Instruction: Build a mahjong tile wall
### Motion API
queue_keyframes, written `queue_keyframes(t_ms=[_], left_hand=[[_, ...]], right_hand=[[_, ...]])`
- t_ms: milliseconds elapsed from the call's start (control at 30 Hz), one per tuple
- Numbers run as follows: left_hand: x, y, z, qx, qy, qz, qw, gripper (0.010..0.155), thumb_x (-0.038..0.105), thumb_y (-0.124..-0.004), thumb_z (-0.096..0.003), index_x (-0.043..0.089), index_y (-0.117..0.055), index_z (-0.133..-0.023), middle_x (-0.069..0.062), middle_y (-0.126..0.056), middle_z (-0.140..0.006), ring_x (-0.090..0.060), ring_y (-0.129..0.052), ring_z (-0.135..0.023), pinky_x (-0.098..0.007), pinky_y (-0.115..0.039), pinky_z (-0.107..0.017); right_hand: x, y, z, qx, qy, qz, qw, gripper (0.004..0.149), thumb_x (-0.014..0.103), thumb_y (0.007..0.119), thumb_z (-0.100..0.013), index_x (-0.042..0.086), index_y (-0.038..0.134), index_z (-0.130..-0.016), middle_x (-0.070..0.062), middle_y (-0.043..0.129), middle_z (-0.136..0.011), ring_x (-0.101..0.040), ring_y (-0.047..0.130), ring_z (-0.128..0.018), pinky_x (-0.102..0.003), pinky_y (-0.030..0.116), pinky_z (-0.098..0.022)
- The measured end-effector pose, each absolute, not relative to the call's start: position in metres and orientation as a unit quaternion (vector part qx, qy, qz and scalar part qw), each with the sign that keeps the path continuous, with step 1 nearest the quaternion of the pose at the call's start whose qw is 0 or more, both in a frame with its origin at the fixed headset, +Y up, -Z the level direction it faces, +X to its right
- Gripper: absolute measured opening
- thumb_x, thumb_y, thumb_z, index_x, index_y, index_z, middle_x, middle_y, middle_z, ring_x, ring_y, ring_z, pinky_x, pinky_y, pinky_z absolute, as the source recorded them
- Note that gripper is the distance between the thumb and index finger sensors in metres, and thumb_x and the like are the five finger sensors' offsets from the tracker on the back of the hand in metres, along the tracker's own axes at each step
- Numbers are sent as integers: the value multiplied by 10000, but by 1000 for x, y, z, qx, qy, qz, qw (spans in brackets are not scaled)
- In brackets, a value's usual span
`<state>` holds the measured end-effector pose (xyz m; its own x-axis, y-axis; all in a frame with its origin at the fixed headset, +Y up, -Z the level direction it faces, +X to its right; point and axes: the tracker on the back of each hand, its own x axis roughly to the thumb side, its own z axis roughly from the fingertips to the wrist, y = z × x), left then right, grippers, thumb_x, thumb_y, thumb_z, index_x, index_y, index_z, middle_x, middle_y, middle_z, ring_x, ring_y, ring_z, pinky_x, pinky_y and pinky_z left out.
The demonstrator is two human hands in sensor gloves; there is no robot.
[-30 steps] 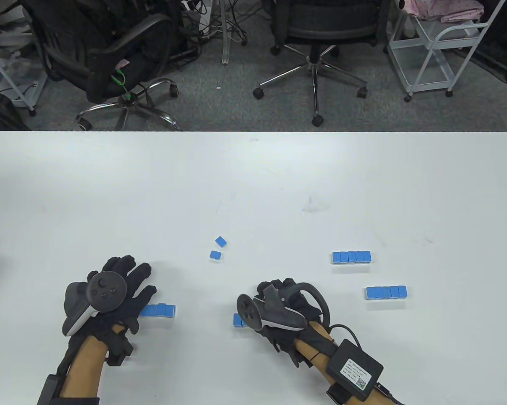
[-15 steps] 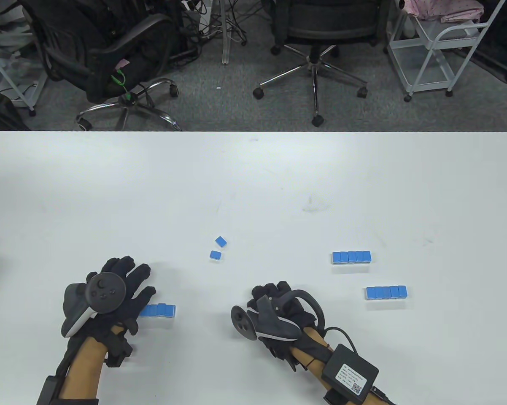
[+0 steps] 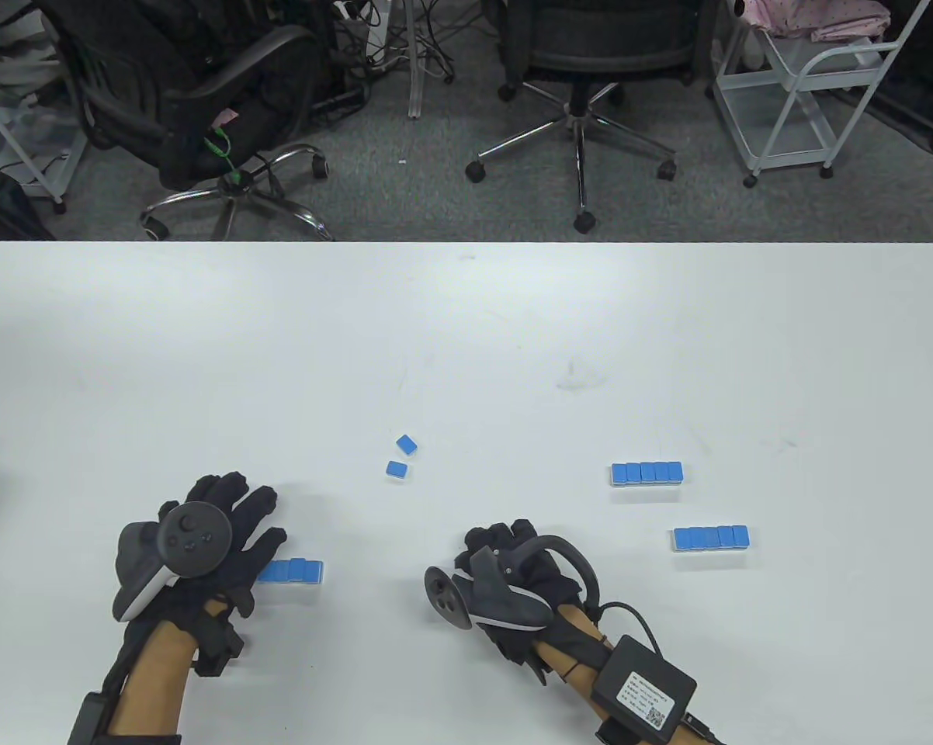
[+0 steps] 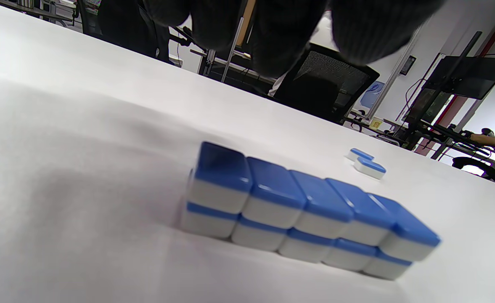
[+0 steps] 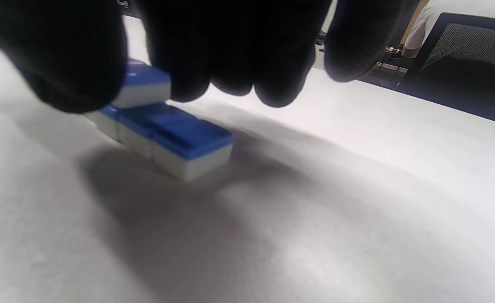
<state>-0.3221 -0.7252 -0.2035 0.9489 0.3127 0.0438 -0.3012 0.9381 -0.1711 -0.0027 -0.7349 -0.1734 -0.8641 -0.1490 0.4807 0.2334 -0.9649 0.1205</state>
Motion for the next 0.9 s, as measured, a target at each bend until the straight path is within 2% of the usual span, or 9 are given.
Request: queue_keyframes(t_ms=[267,433,567,667,767,833,900], left_hand=[[-323,-726,-203,-82,-35,156,984,637,585,-666,-496,342,-608,-1081,-36,-389,-1206,-360,-300,-1128,-714,-239,-755],[-323,-725,-203,-81,-34,157,984,637,584,-666,-495,341,-608,-1081,-36,-391,-1206,-360,-302,-1127,-714,-239,-754],[-323,-725,-204,-80,-35,158,984,635,583,-666,-495,341,-610,-1080,-36,-392,-1205,-361,-302,-1126,-714,-241,-754],[-322,-726,-204,-81,-36,157,984,636,584,-666,-496,340,-610,-1080,-39,-392,-1205,-360,-302,-1127,-714,-241,-754],[-322,-725,-205,-78,-37,159,984,636,585,-665,-495,342,-610,-1080,-36,-395,-1205,-359,-304,-1128,-715,-242,-754],[-323,-724,-205,-77,-37,160,983,636,584,-665,-495,340,-609,-1080,-36,-394,-1205,-358,-306,-1127,-714,-243,-754],[-323,-725,-206,-78,-36,162,983,635,584,-665,-495,342,-609,-1080,-37,-396,-1205,-360,-305,-1127,-715,-242,-753]], right_hand=[[-2,-735,-174,-242,-95,-961,99,641,524,834,-295,227,731,-854,-64,689,-1011,-341,760,-931,-611,618,-710],[7,-719,-179,-225,-87,-969,57,643,531,784,-323,263,669,-897,-65,691,-1013,-336,769,-922,-605,623,-706],[11,-705,-195,-195,-56,-978,43,617,497,782,-349,282,654,-912,-36,769,-962,-314,840,-859,-581,662,-685],[-4,-699,-214,-192,-55,-975,101,596,478,789,-354,303,657,-909,14,847,-898,-275,910,-792,-545,717,-655],[-30,-693,-238,-174,-41,-974,137,476,406,774,-385,316,738,-851,59,949,-793,-230,984,-703,-508,760,-625],[-49,-694,-252,-166,-43,-975,143,454,389,782,-388,332,749,-837,75,960,-778,-221,991,-691,-501,766,-618],[-67,-701,-264,-154,-55,-974,158,509,390,790,-387,379,670,-881,87,923,-826,-216,962,-741,-503,744,-647]])
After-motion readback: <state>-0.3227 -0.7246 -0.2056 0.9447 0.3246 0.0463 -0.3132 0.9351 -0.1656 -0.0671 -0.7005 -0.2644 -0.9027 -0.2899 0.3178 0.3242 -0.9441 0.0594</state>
